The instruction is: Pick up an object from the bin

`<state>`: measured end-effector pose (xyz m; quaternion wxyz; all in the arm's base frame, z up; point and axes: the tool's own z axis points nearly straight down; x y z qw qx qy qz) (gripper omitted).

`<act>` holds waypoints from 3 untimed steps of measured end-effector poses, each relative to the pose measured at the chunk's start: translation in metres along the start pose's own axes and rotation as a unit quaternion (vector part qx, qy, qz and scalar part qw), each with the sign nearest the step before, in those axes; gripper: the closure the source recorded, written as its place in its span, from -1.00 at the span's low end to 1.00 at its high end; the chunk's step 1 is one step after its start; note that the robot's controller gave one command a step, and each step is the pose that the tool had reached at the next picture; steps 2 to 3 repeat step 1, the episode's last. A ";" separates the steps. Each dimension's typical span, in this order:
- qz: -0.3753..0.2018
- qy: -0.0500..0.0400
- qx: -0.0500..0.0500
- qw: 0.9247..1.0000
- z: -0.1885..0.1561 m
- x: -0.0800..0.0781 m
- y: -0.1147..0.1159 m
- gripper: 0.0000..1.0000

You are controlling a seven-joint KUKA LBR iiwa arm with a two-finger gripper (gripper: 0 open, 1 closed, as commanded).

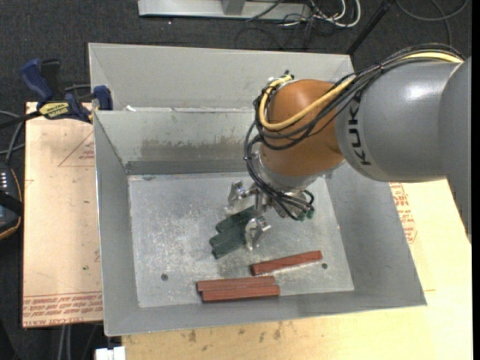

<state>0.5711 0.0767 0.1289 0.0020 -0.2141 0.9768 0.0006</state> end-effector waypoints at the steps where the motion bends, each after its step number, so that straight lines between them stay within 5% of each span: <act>1: 0.000 0.001 0.000 1.000 -0.011 0.001 0.000 1.00; 3: 0.000 0.001 0.000 1.000 -0.011 0.001 0.000 1.00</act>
Offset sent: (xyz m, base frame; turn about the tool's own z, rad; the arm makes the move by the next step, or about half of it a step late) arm 0.0001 0.0001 0.0164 0.0000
